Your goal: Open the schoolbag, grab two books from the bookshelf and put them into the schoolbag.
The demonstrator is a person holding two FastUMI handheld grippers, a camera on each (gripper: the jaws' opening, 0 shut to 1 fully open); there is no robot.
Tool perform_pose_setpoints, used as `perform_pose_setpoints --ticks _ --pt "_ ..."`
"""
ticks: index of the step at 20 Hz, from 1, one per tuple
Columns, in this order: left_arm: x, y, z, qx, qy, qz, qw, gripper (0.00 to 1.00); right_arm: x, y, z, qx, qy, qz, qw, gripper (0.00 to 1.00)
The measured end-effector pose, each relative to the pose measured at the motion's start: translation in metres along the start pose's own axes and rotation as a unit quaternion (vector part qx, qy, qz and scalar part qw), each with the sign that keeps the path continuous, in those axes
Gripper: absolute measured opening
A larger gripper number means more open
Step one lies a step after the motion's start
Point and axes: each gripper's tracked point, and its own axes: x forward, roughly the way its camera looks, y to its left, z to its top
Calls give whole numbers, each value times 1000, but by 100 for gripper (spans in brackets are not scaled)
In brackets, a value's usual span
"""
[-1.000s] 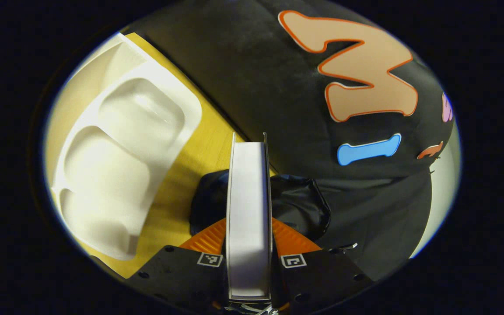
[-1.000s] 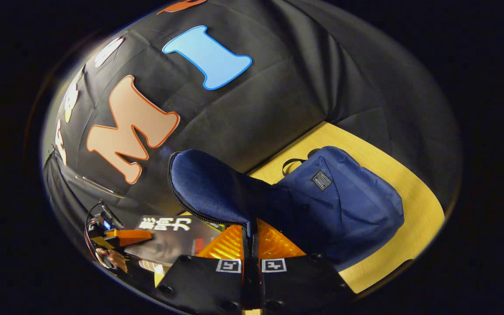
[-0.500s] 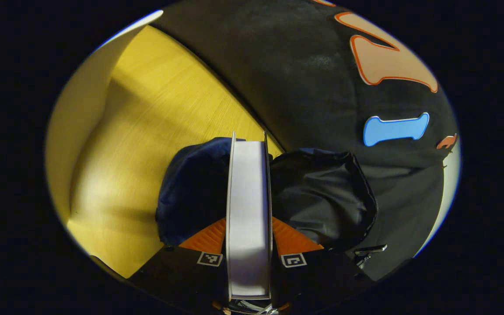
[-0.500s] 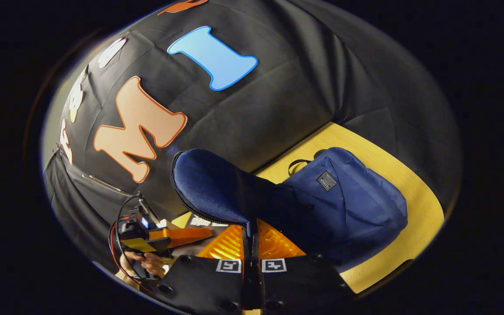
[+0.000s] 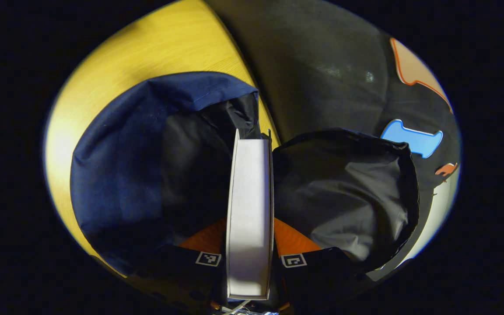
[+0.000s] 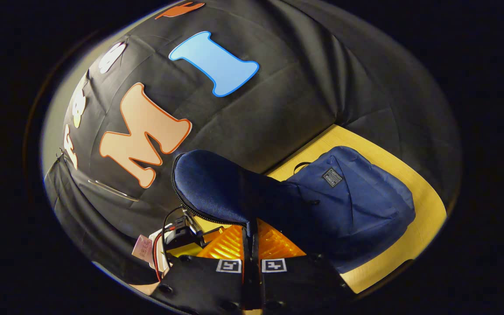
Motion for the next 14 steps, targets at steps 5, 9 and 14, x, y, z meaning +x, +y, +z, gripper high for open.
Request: perform_pose_setpoints --ticks 5,9,14 --pt "3 48 5 33 1 148 989 80 5 -10 -3 4 5 -6 1000 2" --pt "-11 50 -3 174 26 230 957 88 10 -8 -8 0 8 -10 1000 3" --pt "-63 20 -4 337 8 263 904 96 10 -8 -10 -4 6 -17 1000 2"
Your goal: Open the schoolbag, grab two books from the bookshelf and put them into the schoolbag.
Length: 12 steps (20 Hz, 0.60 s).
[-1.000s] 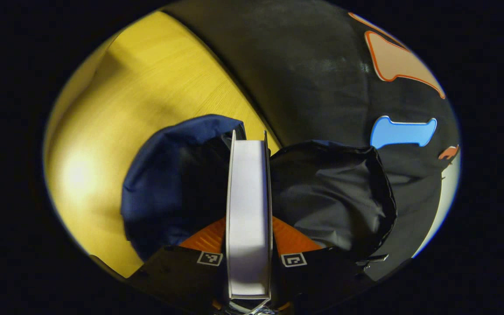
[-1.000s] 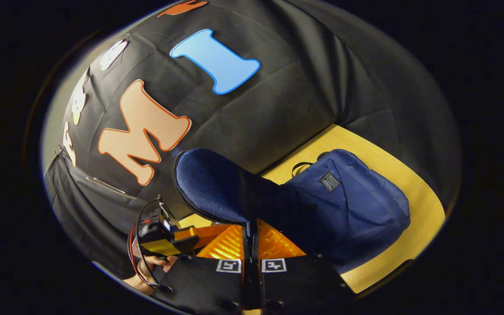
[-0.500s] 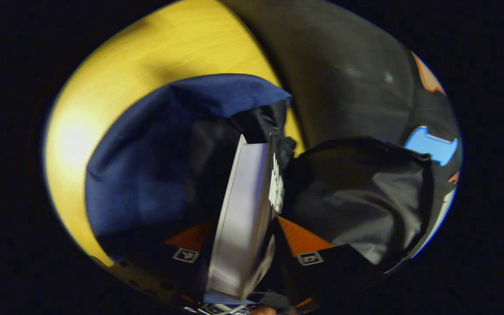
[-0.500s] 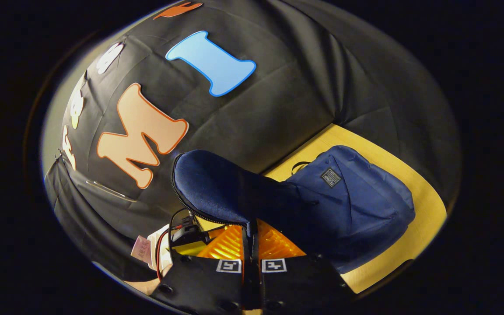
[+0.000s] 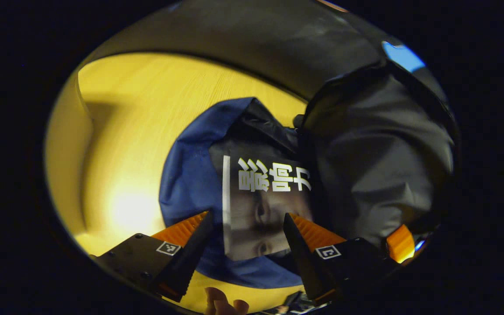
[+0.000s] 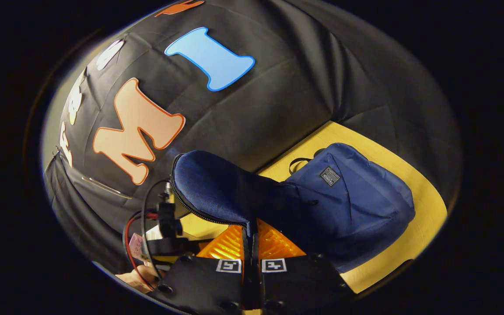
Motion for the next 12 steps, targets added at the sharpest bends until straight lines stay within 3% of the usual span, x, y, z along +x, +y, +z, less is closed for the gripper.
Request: perform_pose_setpoints --ticks 5,8,12 --pt "-90 16 -14 144 -48 34 988 97 -2 -1 -2 -7 -4 -8 1000 3" --pt "-155 44 -15 165 -84 51 981 98 -4 -1 -2 -14 -6 -12 1000 4" --pt "-225 95 13 207 -145 92 963 97 -8 0 -1 -19 -12 -18 1000 3"
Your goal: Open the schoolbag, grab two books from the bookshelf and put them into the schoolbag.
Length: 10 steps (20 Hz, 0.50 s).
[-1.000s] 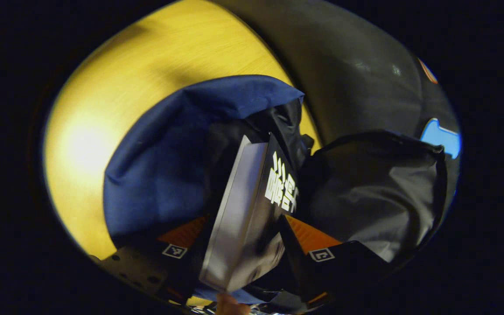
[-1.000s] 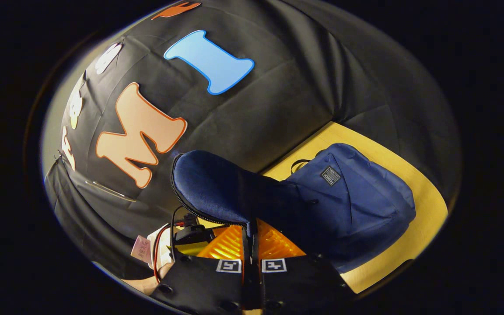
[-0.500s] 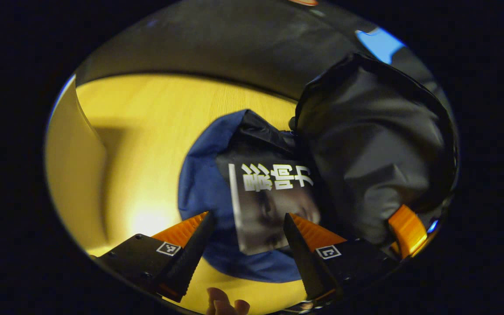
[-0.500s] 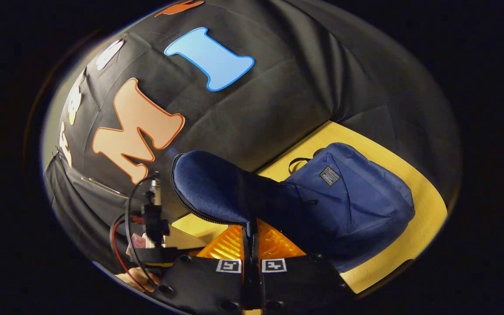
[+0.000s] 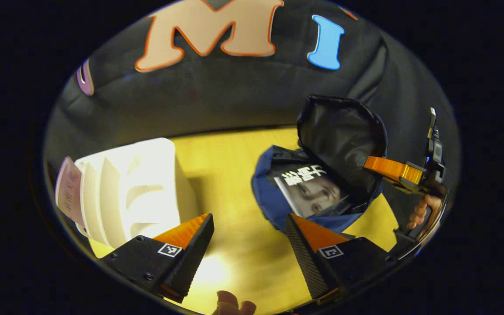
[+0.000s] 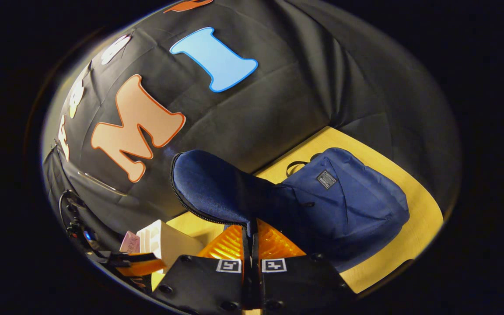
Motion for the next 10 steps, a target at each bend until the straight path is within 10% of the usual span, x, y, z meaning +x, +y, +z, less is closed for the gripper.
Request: perform_pose_setpoints --ticks 10 --pt "-66 194 23 -26 -39 73 996 97 0 -2 0 5 -11 -18 1000 3"
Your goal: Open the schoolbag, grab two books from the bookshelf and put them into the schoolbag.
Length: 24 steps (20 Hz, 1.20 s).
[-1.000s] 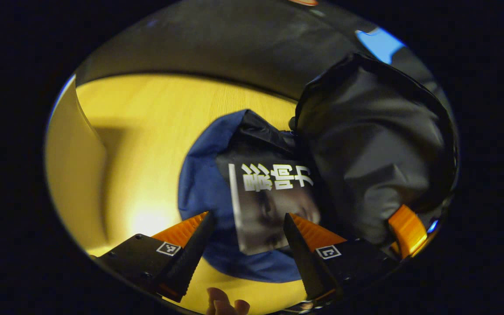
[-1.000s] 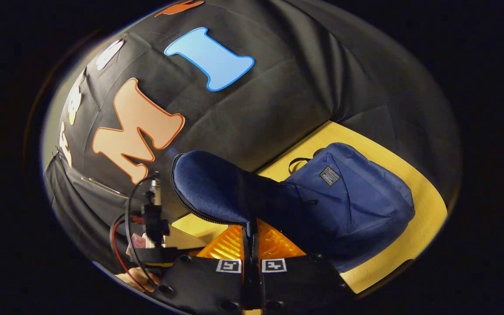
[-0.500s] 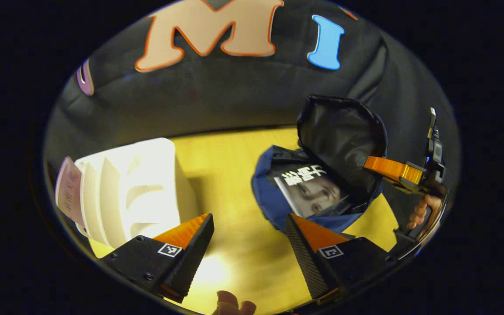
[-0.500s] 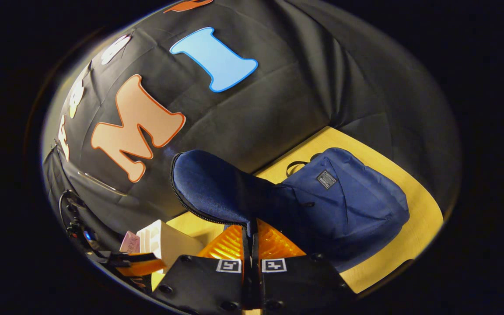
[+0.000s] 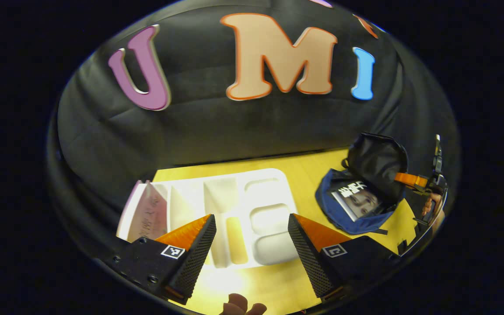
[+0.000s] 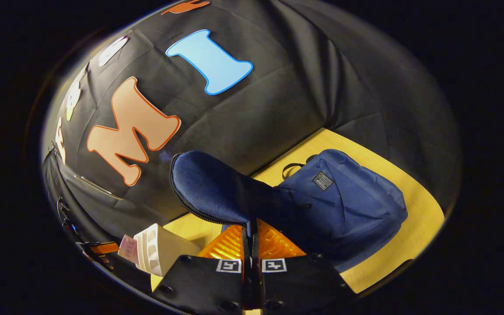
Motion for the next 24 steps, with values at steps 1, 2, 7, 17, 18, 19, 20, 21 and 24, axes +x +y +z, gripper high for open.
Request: perform_pose_setpoints --ticks 1,2,7,17,18,19,20,21,24 --pt "-2 19 -2 -2 1 -1 1000 97 -2 1 1 -1 -1 -2 1000 3" --pt "-1 39 -5 -4 7 8 1000 98 -2 1 2 -2 -2 -4 1000 3" --pt "-1 123 -8 -4 9 45 999 97 -2 -2 2 3 -8 -12 1000 3" --pt "45 179 -46 -25 93 34 995 95 -5 -7 6 4 -16 -27 999 3" --pt "51 182 -52 -26 102 24 994 92 -6 -8 7 6 -17 -30 999 3" --pt "55 181 -56 -26 113 19 993 89 -6 -8 8 7 -18 -31 999 3" --pt "60 178 -61 -27 124 16 992 82 -7 -8 9 8 -19 -32 999 3" --pt "63 176 -68 -29 144 10 989 81 -8 -9 10 8 -20 -33 999 3" --pt "71 176 -82 -32 179 5 983 72 -6 -10 10 7 -20 -35 999 2"
